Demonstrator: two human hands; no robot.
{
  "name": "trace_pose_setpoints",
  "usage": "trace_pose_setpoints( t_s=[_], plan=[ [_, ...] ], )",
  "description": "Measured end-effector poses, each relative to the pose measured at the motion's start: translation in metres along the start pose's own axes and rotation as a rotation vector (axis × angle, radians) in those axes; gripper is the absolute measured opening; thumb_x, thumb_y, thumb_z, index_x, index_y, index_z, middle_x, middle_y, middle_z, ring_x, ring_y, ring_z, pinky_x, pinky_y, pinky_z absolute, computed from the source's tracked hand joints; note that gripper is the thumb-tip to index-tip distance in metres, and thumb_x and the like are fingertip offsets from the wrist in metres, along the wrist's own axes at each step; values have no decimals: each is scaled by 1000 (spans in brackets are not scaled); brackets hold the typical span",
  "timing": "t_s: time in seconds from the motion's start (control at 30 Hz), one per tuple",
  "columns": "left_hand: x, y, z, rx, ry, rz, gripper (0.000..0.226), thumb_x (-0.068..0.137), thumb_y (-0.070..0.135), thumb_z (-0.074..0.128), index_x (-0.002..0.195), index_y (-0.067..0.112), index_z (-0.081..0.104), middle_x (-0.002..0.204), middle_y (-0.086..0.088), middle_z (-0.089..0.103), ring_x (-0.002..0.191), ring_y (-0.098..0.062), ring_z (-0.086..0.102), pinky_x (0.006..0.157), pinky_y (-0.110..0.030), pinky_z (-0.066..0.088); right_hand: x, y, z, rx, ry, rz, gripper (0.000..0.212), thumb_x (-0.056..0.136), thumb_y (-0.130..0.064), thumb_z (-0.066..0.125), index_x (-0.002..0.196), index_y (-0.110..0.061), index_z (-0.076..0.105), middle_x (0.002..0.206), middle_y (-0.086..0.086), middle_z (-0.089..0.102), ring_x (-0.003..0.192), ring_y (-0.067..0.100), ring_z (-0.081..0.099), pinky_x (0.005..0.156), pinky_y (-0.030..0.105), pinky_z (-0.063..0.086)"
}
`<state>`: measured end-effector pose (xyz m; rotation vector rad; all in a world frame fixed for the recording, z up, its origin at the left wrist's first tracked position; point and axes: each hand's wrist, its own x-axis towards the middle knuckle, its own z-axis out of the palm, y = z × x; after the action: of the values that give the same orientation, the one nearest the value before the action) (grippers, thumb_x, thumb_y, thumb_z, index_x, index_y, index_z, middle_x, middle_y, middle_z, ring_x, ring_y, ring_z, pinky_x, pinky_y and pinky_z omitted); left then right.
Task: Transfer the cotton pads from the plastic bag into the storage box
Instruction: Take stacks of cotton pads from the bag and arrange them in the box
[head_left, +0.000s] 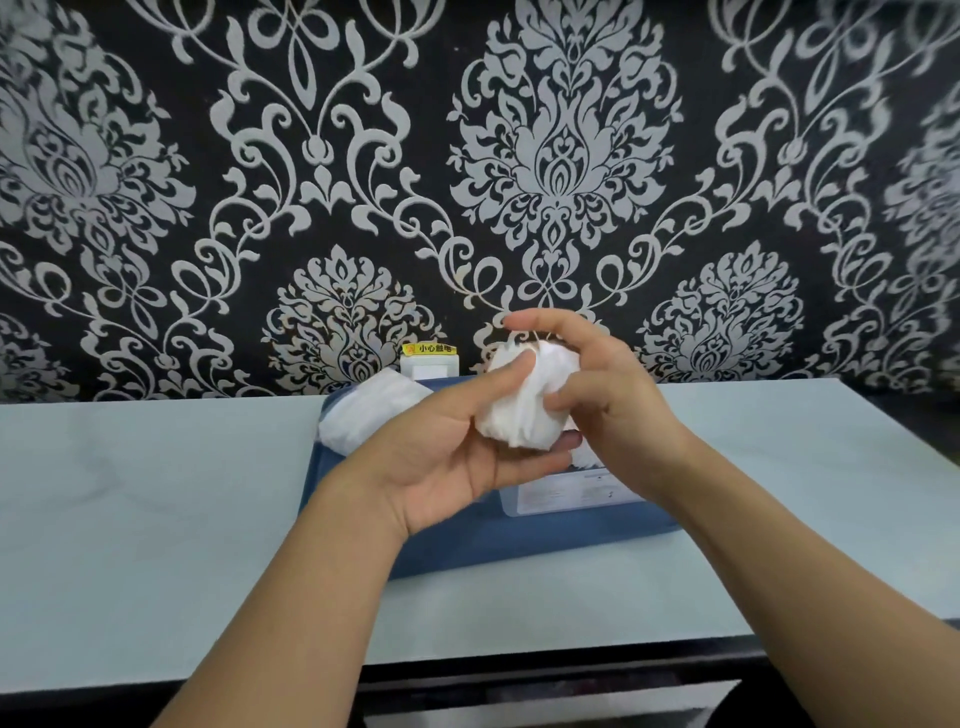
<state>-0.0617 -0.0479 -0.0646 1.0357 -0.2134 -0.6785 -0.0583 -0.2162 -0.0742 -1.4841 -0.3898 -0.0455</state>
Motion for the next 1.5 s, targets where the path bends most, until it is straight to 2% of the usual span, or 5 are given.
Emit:
trace_pose_setpoints(
  t_s=[0.17, 0.4, 0.6, 0.87, 1.5],
  plan=[
    [7, -3, 3, 0, 47, -44, 46, 79, 32, 71, 118, 7, 68, 112, -16, 73, 91, -31, 72, 74, -35, 64, -3, -2, -3, -180, 5, -57, 54, 70, 6, 54, 120, -11, 66, 99, 1, 68, 83, 11, 64, 61, 21, 51],
    [14, -3, 1, -37, 96, 0, 56, 80, 48, 68, 125, 14, 68, 118, -10, 73, 94, -24, 74, 80, -34, 62, -1, 3, 0, -493, 186, -306, 29, 89, -1, 69, 115, -13, 71, 114, -4, 69, 109, 15, 64, 88, 25, 54],
    [18, -4, -4, -107, 69, -47, 56, 82, 52, 68, 121, 11, 72, 112, -13, 69, 91, -28, 70, 83, -37, 60, -2, -3, -4, -446, 185, -239, 9, 90, -4, 70, 94, -12, 73, 87, -6, 70, 79, 10, 64, 76, 29, 54],
    [12, -1, -4, 24, -26, -80, 50, 82, 52, 64, 113, 15, 72, 100, -12, 72, 80, -25, 71, 73, -37, 60, -11, -20, -16, -401, -45, -130, 11, 90, 1, 68, 100, -1, 72, 89, 12, 72, 78, 13, 62, 72, 27, 52],
    [10, -3, -10, 35, -178, -87, 42, 72, 36, 86, 104, 11, 77, 96, -18, 72, 78, -25, 74, 62, -34, 62, -10, -22, -4, -715, 235, -402, 21, 74, -13, 86, 88, -15, 70, 91, -7, 62, 83, 10, 57, 72, 21, 47]
  ],
)
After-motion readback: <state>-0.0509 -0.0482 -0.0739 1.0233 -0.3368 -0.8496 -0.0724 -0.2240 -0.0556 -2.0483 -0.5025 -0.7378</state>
